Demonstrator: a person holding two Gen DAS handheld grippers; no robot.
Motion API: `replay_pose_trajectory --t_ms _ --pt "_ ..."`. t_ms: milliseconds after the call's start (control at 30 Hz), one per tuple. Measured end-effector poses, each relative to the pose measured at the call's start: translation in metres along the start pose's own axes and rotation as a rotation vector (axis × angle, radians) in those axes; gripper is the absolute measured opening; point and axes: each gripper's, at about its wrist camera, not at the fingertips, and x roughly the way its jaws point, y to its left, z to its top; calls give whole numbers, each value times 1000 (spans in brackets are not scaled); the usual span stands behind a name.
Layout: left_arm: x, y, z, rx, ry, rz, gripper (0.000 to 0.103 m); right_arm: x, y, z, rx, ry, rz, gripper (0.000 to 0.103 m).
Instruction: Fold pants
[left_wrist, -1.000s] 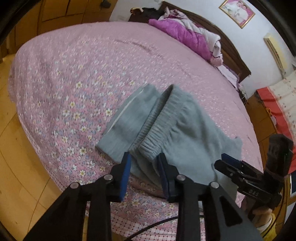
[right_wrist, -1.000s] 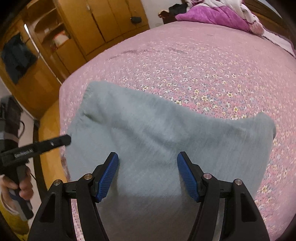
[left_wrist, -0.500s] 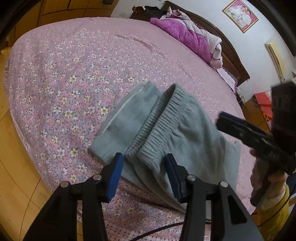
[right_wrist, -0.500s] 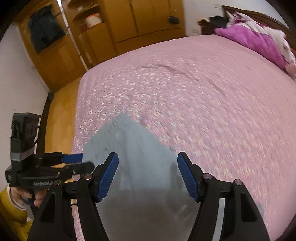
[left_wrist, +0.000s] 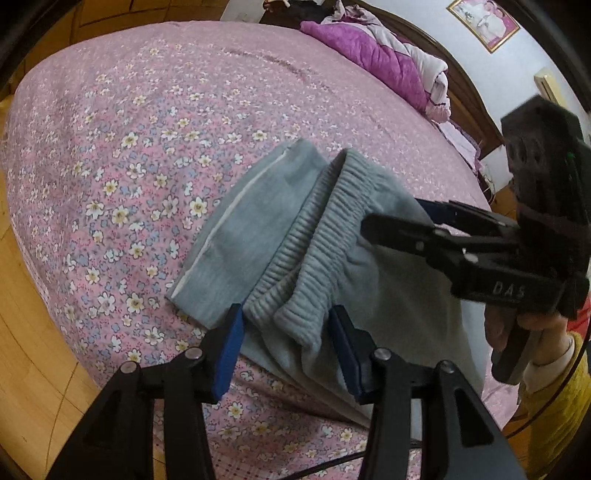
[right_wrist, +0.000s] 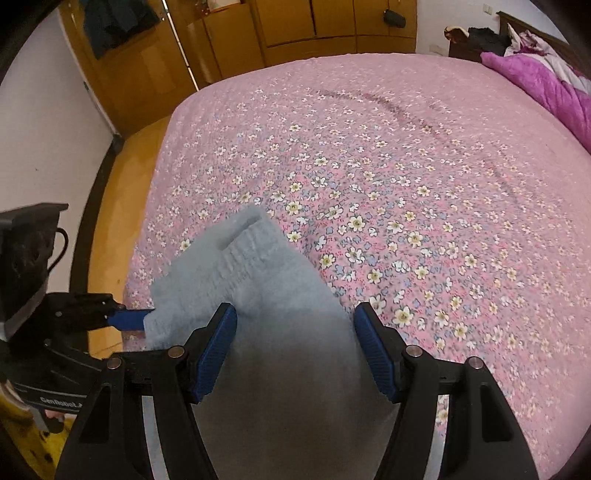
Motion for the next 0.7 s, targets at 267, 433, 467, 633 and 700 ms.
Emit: replay_pose_trajectory --t_ms 267,433,467,633,700 --pt "-2 -4 -2 -12 -26 -18 36 -3 8 0 -51 -55 9 39" --pt "-16 -1 -10 -3 -53 -30 23 -11 15 -5 -71 -101 -22 20" --pt "-18 -2 -11 1 -58 -31 23 -14 14 -6 -65 -114 -20 19" --pt "-33 -7 -10 18 -88 -42 22 -27 16 -7 -56 -166 -17 13" --pt "-41 -5 -11 19 -98 -53 22 -36 17 -6 -39 -190 0 12"
